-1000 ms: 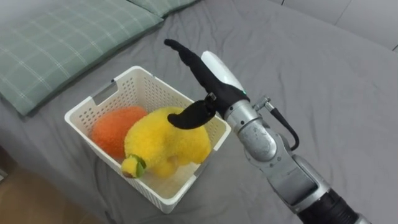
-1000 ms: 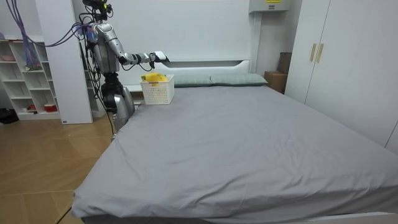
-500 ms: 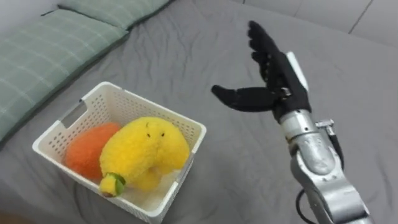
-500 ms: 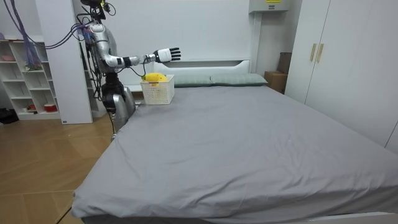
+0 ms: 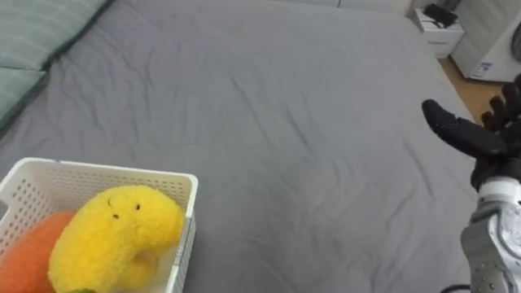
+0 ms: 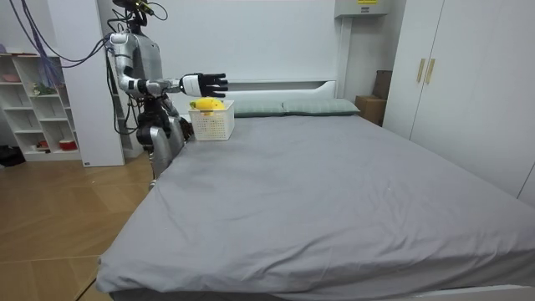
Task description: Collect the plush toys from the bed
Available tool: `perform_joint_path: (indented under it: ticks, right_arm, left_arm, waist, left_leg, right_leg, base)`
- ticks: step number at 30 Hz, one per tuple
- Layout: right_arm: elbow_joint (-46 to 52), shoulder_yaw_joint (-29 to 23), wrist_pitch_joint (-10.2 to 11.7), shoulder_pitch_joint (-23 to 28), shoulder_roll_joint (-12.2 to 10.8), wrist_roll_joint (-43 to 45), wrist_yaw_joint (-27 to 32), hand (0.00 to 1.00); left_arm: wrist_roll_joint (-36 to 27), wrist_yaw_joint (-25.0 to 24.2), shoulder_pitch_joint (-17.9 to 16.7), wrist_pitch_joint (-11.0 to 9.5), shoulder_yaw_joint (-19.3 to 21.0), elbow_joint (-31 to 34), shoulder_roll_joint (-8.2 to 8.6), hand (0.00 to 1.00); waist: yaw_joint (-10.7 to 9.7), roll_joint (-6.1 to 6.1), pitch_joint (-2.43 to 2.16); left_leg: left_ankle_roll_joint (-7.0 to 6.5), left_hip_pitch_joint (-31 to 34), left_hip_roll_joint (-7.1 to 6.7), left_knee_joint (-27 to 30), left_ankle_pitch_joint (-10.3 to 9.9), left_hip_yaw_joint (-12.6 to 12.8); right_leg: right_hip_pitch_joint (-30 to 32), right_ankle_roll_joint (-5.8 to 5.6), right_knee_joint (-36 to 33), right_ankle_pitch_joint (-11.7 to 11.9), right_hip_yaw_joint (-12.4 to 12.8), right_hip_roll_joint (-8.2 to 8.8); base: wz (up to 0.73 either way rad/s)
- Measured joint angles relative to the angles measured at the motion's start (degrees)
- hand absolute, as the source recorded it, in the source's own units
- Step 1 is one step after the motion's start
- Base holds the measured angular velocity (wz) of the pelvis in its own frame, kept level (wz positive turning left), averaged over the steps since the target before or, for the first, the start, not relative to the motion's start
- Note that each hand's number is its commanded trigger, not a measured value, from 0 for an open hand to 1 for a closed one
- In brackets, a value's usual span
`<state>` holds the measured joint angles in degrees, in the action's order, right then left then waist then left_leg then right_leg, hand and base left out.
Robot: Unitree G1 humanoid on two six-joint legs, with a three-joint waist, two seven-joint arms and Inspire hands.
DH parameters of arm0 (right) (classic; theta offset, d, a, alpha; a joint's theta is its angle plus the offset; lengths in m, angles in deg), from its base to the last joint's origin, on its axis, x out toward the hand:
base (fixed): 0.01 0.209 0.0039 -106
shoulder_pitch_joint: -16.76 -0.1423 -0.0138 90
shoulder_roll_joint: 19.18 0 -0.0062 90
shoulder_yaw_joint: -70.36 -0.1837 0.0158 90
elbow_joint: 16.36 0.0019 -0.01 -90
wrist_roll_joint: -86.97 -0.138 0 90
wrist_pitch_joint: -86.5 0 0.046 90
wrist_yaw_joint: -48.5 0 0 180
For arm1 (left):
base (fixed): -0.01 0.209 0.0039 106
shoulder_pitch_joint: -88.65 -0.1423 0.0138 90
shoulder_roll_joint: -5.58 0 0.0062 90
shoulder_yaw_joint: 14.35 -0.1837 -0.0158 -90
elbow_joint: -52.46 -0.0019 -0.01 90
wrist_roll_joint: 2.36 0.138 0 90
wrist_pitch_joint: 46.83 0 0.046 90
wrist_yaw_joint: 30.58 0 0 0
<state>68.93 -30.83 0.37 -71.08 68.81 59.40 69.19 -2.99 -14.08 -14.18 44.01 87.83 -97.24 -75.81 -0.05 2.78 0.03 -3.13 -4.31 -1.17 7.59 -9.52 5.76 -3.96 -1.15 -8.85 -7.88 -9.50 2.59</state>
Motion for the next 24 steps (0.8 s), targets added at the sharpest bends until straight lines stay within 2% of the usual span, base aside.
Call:
perform_joint_path:
  ticks: [4,8,10,11,13,18,24]
  right_arm:
    - [-8.5,-2.5,-0.1,3.1,-0.3,-6.5,0.8,0.00]
    - [-18.9,-3.8,0.0,5.9,-1.0,-8.0,0.8,0.00]
    - [-29.2,-4.6,0.2,7.6,-1.6,-8.2,0.4,0.00]
    - [-31.4,-5.1,0.2,8.1,-2.1,-8.2,0.2,0.00]
    - [-41.7,-6.1,0.2,9.8,-3.1,-7.9,-1.1,0.00]
    - [-57.6,-5.9,-0.8,12.5,-4.3,-4.8,-6.2,0.00]
    - [-69.0,-2.4,-4.3,12.2,-4.9,4.6,-12.3,0.00]
  left_arm:
    - [-2.7,0.4,-0.6,0.6,-0.1,0.7,0.07,0.00]
    - [-3.9,0.9,-0.8,0.6,0.5,-0.1,0.06,0.00]
    - [-4.5,0.9,-0.9,0.6,0.5,-0.1,0.18,0.00]
    - [-5.0,0.9,-1.0,0.6,0.5,-0.2,0.24,0.00]
    - [-5.5,0.6,-1.0,0.5,1.1,-1.6,0.30,0.00]
    - [-5.4,-0.4,-1.2,0.5,2.3,-3.4,0.31,0.00]
    - [-4.3,-0.7,-1.5,0.5,2.4,-4.3,0.32,0.00]
  waist:
    - [-1.5,-0.27,0.05]
    - [-2.6,-0.53,0.13]
    - [-2.9,-0.70,0.18]
    - [-3.0,-0.80,0.18]
    - [-3.5,-1.14,0.05]
    - [-4.3,-1.18,0.11]
    - [-4.0,-1.66,0.27]
  left_leg:
    - [0.08,0.3,0.32,0.1,-0.3,0.9]
    - [0.30,0.3,0.57,0.0,-0.4,1.6]
    - [0.30,0.0,0.59,0.0,-0.4,1.8]
    - [0.30,0.0,0.59,0.0,-0.5,1.8]
    - [0.31,-0.1,0.62,-0.1,-0.6,1.8]
    - [0.35,-0.5,0.55,0.2,-1.0,2.0]
    - [0.38,-1.7,0.50,0.1,-1.0,2.3]
  right_leg:
    - [1.0,0.10,-0.2,0.1,1.5,-0.36]
    - [1.0,0.23,-0.1,0.1,2.0,-0.64]
    - [1.0,0.24,-0.1,0.1,2.2,-0.66]
    - [1.0,0.24,-0.1,0.1,2.3,-0.68]
    - [0.7,0.24,-0.1,0.1,2.7,-0.73]
    - [0.7,0.17,-0.4,-0.4,3.6,-0.80]
    - [0.3,0.15,-1.0,-1.0,4.2,-0.80]
  base:
    - [-0.12]
    - [-0.09]
    - [-0.02]
    - [-0.06]
    - [-0.07]
    - [-0.07]
    - [-0.04]
